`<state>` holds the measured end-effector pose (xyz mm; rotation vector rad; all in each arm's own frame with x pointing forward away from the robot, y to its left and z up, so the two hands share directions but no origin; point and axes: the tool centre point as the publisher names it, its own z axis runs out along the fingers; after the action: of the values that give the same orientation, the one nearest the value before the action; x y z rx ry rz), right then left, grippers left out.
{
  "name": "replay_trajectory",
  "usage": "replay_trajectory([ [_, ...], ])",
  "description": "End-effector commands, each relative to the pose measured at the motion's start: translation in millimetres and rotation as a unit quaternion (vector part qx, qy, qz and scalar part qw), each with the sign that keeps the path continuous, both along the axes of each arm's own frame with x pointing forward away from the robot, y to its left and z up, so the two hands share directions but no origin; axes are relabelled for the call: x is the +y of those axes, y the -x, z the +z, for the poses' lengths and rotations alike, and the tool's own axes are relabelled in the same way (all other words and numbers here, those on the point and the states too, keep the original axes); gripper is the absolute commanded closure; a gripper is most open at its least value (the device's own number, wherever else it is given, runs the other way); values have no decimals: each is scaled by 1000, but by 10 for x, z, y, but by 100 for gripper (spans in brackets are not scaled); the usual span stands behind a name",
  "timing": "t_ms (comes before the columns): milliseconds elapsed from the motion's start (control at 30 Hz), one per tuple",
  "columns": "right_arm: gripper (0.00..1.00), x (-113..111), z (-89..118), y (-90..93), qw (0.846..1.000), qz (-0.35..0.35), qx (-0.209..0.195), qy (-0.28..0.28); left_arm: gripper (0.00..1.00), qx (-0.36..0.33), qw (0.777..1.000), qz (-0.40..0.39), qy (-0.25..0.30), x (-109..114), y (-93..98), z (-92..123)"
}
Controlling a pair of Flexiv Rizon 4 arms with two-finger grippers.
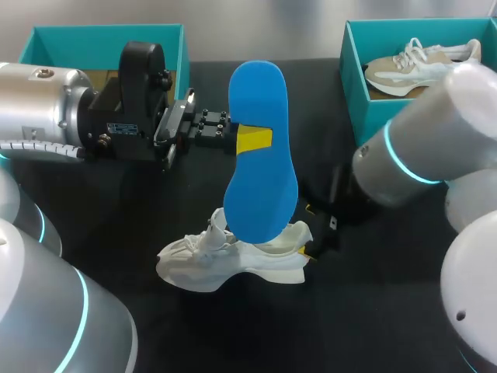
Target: Take the shoe out of the shoebox, open the shoe tongue, remove and reinsert the insole, then place the shoe into the shoebox
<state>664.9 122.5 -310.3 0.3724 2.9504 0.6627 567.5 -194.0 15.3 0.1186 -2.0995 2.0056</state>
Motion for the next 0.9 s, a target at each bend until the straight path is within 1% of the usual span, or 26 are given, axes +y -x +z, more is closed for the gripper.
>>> replay_trajectory([
  [33,0,106,12,-34,966,-6,62,250,100,0,1000,1,-1,2,9,-3],
  [100,0,116,13,-38,964,-5,61,258,100,0,1000,1,-1,2,9,-3],
  [433,0,134,-1,-49,964,2,61,259,100,0,1000,1,-1,2,9,-3],
  [900,0,174,-5,-67,968,2,58,242,100,0,1000,1,-1,2,9,-3],
])
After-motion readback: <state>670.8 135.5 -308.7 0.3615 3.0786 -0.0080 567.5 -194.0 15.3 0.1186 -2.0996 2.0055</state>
